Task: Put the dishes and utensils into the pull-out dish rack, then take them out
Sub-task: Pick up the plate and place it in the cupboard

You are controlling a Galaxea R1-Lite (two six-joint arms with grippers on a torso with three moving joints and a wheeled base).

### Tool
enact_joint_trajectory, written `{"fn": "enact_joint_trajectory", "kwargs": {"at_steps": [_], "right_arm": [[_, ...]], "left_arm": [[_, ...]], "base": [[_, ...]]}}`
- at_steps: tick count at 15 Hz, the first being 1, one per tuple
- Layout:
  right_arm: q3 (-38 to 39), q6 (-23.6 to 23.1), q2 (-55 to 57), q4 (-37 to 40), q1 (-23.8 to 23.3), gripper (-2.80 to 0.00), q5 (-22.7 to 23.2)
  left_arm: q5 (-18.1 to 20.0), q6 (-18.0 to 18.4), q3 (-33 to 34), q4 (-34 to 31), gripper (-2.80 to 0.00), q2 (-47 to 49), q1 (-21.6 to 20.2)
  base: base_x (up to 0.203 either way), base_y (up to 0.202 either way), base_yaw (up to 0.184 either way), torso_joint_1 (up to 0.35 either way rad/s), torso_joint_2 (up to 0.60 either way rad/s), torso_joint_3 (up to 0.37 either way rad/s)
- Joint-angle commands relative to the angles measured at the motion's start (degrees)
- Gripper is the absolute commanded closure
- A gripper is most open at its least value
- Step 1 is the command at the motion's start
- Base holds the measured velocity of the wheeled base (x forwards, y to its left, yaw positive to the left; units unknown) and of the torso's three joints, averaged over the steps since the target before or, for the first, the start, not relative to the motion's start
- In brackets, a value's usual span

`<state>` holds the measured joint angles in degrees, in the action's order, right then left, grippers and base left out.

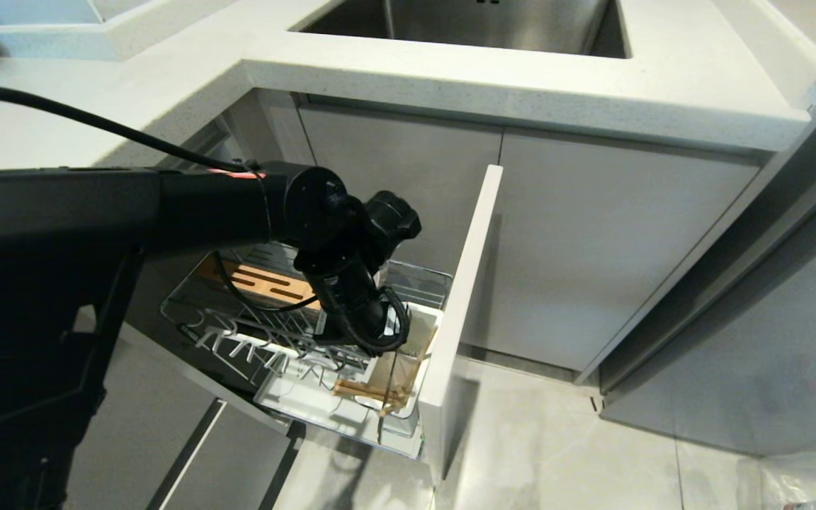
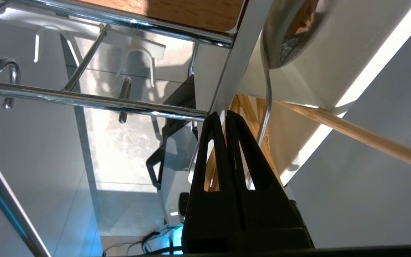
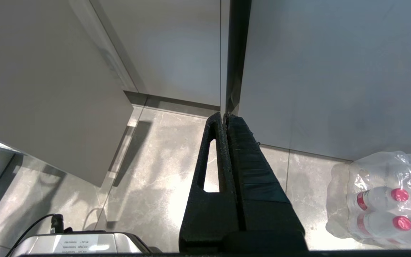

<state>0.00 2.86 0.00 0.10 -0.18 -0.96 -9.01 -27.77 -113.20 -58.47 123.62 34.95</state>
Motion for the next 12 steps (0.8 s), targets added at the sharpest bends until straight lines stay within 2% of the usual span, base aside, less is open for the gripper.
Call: {"fn": "enact_joint_trajectory", "kwargs": {"at_steps": [1, 4, 6, 12], "right_arm": [[0.09, 0.04, 0.0, -0.01, 0.01, 0.0, 0.0], [0.09, 0.04, 0.0, -0.01, 0.01, 0.0, 0.0], [0.09, 0.04, 0.0, -0.01, 0.01, 0.0, 0.0], [0.09, 0.04, 0.0, -0.01, 0.01, 0.0, 0.0]], "left_arm": [[-0.04, -0.18, 0.0, -0.33, 0.0, -0.14, 0.03], [-0.04, -0.18, 0.0, -0.32, 0.0, -0.58, 0.12], [-0.06, -1.29, 0.0, -0.25, 0.0, -2.33, 0.53], [0.09, -1.62, 0.0, -0.15, 0.0, -9.04, 0.75]], "base": [[0.0, 0.0, 0.0, 0.0, 0.0, 0.0], [0.0, 0.0, 0.0, 0.0, 0.0, 0.0], [0.0, 0.0, 0.0, 0.0, 0.0, 0.0], [0.0, 0.0, 0.0, 0.0, 0.0, 0.0]]}}
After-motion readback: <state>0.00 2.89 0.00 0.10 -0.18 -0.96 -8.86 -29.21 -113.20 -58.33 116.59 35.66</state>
